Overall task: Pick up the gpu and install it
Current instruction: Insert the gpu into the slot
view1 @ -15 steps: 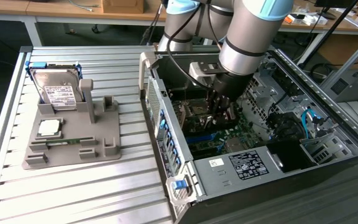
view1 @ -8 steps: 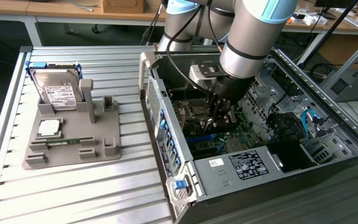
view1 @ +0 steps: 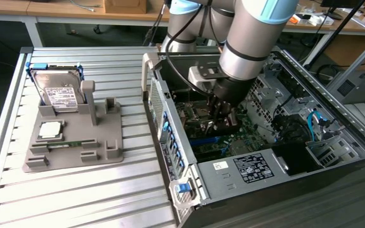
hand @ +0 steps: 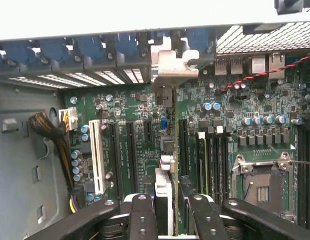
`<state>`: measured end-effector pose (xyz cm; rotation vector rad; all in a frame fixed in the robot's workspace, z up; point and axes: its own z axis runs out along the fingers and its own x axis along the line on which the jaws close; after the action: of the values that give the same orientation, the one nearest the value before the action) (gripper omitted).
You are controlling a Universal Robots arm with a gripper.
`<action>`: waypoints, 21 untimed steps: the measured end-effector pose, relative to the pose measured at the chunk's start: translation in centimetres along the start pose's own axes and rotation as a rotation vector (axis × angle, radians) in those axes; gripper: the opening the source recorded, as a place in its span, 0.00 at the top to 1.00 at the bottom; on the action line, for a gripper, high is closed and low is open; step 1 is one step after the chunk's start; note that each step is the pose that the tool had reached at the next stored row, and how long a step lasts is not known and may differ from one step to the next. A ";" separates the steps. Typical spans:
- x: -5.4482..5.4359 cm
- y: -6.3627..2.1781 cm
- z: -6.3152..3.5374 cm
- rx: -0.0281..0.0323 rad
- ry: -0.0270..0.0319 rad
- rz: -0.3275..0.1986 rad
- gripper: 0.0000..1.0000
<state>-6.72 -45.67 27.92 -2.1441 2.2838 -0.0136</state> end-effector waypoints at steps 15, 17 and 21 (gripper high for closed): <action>0.1 0.84 0.42 -0.0001 0.0002 0.000 0.70; 0.1 0.86 0.50 -0.0001 0.0002 0.000 0.70; 0.1 0.90 0.65 0.0000 0.0000 0.000 0.70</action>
<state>-7.62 -45.74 27.26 -2.1442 2.2837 -0.0136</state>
